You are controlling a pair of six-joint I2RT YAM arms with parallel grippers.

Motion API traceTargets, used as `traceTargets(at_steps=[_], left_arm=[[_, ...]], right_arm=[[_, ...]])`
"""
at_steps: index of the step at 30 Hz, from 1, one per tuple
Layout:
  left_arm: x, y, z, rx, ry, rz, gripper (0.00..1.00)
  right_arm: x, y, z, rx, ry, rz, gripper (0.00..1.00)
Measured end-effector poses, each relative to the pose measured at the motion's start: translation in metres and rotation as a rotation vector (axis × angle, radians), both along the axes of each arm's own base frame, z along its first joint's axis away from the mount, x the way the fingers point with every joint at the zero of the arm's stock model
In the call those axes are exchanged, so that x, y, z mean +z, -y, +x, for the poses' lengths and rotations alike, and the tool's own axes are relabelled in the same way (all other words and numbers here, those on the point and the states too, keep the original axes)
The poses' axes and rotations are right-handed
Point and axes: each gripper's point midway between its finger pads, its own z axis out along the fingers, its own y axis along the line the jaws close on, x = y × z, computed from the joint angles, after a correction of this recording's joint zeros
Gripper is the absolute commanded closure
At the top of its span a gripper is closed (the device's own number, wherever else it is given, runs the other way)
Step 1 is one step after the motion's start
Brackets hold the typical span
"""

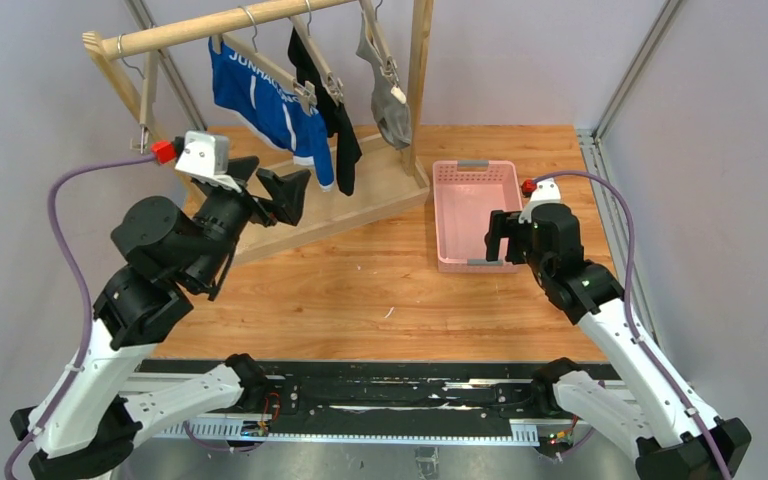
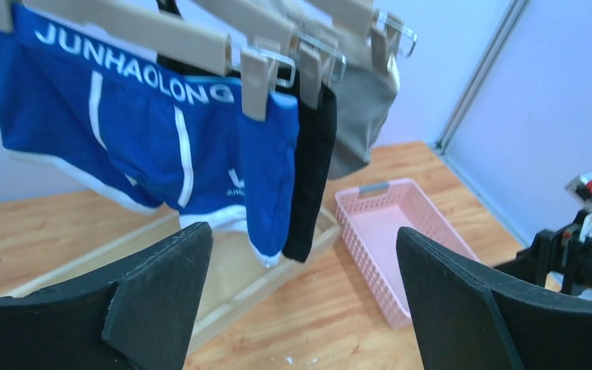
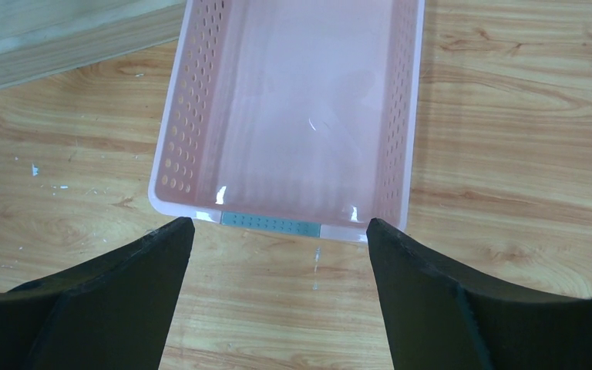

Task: Remove the underwear clipped to the hanger

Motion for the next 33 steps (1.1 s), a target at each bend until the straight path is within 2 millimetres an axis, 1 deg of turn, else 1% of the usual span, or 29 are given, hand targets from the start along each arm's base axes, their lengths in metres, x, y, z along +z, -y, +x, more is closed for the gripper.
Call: traceTargets(at_steps=[3, 5, 8, 10, 13, 16, 18, 19, 23, 25, 27, 28, 33], left_arm=[[0.021, -0.005, -0.002, 0.007, 0.043, -0.009, 0.02], [0.037, -0.008, 0.0, 0.028, 0.069, -0.005, 0.02], [0.06, -0.013, 0.01, 0.096, 0.094, 0.009, 0.02], [0.07, -0.018, 0.021, 0.167, 0.096, 0.029, 0.02], [0.076, -0.023, 0.038, 0.274, 0.091, 0.07, 0.02], [0.083, -0.02, 0.058, 0.356, 0.083, 0.125, 0.01], [0.087, -0.013, 0.071, 0.389, 0.084, 0.15, 0.08], [0.088, -0.006, 0.081, 0.403, 0.082, 0.17, 0.11], [0.09, 0.003, 0.108, 0.406, 0.068, 0.184, 0.15], [0.095, -0.009, 0.124, 0.435, 0.057, 0.152, 0.21], [0.098, -0.026, 0.133, 0.482, 0.046, 0.128, 0.23], [0.099, -0.03, 0.135, 0.491, 0.044, 0.12, 0.24], [0.101, -0.034, 0.138, 0.466, 0.039, 0.062, 0.28]], right_arm=[[0.005, -0.002, -0.001, 0.01, 0.015, 0.014, 0.15], [0.009, -0.002, -0.002, 0.013, 0.032, 0.022, 0.15], [0.017, -0.002, -0.004, 0.018, 0.054, 0.033, 0.15], [0.02, -0.003, -0.004, 0.021, 0.06, 0.037, 0.15], [0.02, -0.005, -0.005, 0.034, 0.059, 0.044, 0.16], [0.019, -0.007, -0.005, 0.043, 0.055, 0.048, 0.16], [0.02, -0.008, -0.005, 0.046, 0.056, 0.049, 0.16], [0.021, -0.009, -0.005, 0.049, 0.056, 0.051, 0.16], [0.023, -0.01, -0.007, 0.058, 0.061, 0.055, 0.16], [0.024, -0.01, -0.008, 0.059, 0.065, 0.058, 0.16], [0.025, -0.01, -0.009, 0.061, 0.066, 0.06, 0.16], [0.025, -0.01, -0.011, 0.062, 0.065, 0.06, 0.16], [0.023, -0.008, -0.014, 0.063, 0.055, 0.056, 0.16]])
